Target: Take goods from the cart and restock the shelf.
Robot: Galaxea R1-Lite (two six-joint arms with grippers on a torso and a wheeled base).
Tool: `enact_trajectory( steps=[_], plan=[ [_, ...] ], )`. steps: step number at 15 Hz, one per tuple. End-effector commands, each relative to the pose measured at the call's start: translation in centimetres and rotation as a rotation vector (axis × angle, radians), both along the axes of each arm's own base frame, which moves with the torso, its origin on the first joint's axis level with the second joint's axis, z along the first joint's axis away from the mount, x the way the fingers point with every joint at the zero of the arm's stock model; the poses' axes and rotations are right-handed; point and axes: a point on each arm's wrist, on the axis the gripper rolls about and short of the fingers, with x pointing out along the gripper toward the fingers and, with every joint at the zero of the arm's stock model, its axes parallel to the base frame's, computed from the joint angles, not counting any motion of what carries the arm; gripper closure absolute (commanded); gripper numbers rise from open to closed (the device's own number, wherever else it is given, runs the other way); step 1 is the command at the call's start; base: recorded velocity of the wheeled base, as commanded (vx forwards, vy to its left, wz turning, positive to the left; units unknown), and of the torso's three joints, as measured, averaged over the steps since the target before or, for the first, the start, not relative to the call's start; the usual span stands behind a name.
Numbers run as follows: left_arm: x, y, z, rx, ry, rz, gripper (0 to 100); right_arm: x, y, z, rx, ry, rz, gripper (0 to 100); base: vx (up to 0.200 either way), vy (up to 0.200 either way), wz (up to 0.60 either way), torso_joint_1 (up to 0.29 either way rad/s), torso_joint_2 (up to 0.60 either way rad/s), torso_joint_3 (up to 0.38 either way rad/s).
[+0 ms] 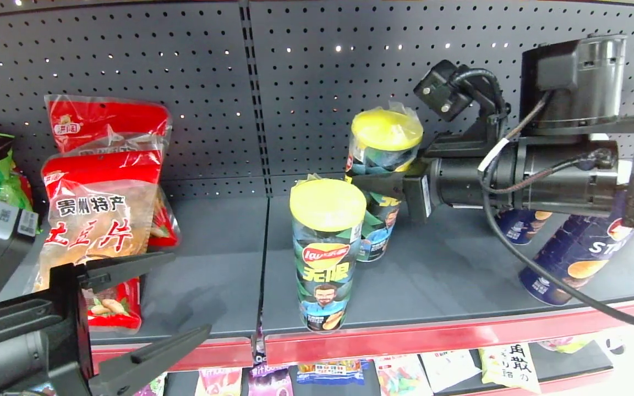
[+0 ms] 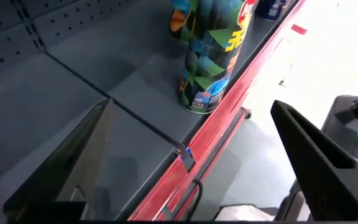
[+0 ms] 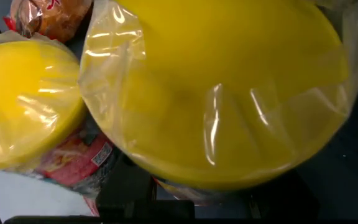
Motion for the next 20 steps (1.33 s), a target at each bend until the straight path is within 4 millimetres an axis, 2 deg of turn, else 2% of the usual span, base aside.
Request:
enact_trajectory(
  steps=[1, 8, 14, 20],
  plan=[
    [-0.8, 0.4, 0.0, -0.007, -0.019, 0.007, 0, 1.9, 1.3, -0.7, -0.005, 0.011, 0.012, 100, 0.0, 0.0, 0.0, 0.0, 0.0, 0.0],
    [-1.0, 0.5, 0.2, -0.012, -0.034, 0.019, 0, 5.5, 4.0, -1.2, 0.009, -0.002, 0.013, 100, 0.0, 0.0, 0.0, 0.0, 0.0, 0.0],
    [-1.0, 0.5, 0.2, -0.01, -0.027, 0.02, 0, 6.9, 5.0, -2.4, -0.001, 0.014, 0.014, 100, 0.0, 0.0, 0.0, 0.0, 0.0, 0.0],
    [-0.9, 0.5, 0.0, -0.005, -0.016, 0.02, 0, 7.1, 4.8, -2.1, 0.018, 0.024, -0.001, 100, 0.0, 0.0, 0.0, 0.0, 0.0, 0.0]
  ],
)
